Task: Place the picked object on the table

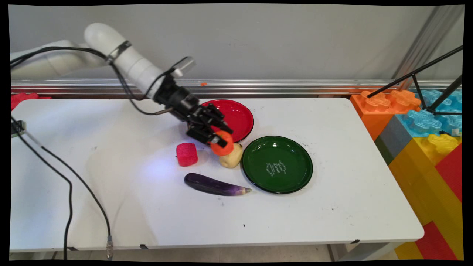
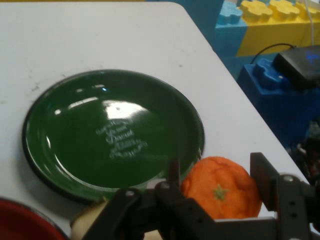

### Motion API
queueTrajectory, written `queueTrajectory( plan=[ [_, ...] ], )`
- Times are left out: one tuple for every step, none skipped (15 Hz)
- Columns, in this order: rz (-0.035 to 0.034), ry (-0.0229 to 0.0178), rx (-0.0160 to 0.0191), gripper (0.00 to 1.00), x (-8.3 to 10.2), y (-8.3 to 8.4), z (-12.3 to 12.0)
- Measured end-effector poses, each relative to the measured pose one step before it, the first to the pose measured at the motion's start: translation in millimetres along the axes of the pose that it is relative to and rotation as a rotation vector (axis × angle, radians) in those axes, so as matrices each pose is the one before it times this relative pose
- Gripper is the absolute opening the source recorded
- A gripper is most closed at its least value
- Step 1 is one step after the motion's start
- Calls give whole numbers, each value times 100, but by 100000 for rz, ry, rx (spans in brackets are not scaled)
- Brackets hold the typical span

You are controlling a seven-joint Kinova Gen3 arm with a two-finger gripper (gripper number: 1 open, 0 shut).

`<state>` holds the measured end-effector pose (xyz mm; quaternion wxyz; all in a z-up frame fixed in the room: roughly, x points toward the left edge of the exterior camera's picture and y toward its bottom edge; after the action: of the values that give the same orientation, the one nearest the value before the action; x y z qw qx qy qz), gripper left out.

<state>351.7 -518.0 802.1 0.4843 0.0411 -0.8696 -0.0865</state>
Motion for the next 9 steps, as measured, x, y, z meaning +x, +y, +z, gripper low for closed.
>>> queueTrajectory(
  plan=[
    [38,-169,-369,0,-408,272,-420],
    [1,-297,-594,0,-644,418,-607],
    [-28,-344,-671,0,-771,495,-688],
    [-1,-445,-771,0,-770,465,-618],
    [33,-479,-703,0,-696,412,-501],
    [-10,-603,-761,0,-821,465,-536],
    [-52,-632,-756,0,-799,419,-469],
    [-71,-529,-535,0,-690,335,-370],
    [-89,-647,-657,0,-788,379,-378]
  ],
)
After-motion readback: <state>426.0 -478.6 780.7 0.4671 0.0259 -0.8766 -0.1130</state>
